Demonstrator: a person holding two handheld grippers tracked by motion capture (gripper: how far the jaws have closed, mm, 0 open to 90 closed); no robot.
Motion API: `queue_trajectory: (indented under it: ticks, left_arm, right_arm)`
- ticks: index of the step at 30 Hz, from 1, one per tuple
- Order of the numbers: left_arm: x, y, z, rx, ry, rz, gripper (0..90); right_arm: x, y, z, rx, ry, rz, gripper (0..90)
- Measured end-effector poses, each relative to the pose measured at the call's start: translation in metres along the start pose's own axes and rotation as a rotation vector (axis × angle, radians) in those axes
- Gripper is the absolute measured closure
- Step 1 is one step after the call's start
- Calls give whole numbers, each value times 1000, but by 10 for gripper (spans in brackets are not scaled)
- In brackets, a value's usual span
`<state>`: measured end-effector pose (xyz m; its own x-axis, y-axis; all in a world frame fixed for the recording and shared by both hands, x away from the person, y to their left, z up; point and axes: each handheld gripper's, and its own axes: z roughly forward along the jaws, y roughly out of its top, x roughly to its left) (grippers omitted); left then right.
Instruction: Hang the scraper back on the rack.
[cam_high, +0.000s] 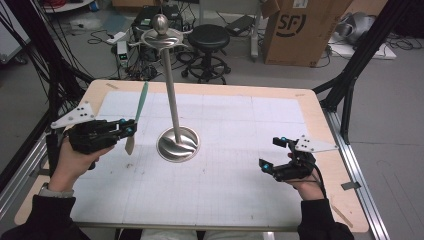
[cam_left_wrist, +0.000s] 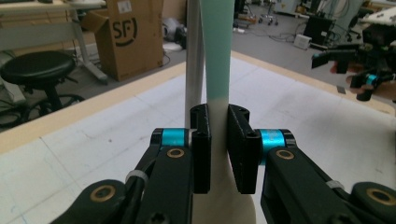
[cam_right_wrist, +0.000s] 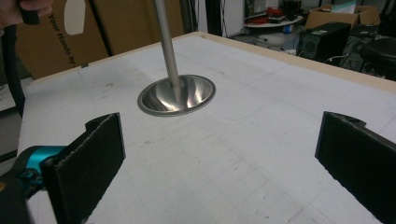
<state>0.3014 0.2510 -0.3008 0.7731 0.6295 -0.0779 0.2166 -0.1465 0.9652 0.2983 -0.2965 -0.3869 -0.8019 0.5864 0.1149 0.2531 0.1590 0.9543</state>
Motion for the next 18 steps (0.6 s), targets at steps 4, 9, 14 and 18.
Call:
queue_trajectory:
  ticks: [4,9,14,18]
  left_arm:
    - [4,9,-4,-25,1,-2,802]
    - [3,23,-5,-57,-12,10,802]
    - [3,35,-9,-71,-10,23,801]
    - [3,44,-12,-77,3,39,801]
  right_arm:
    - [0,-1,1,6,-1,1,2]
    - [0,-1,1,5,-1,2,3]
    - [-1,-1,-1,0,0,10,3]
    - [-1,-1,0,-1,1,6,3]
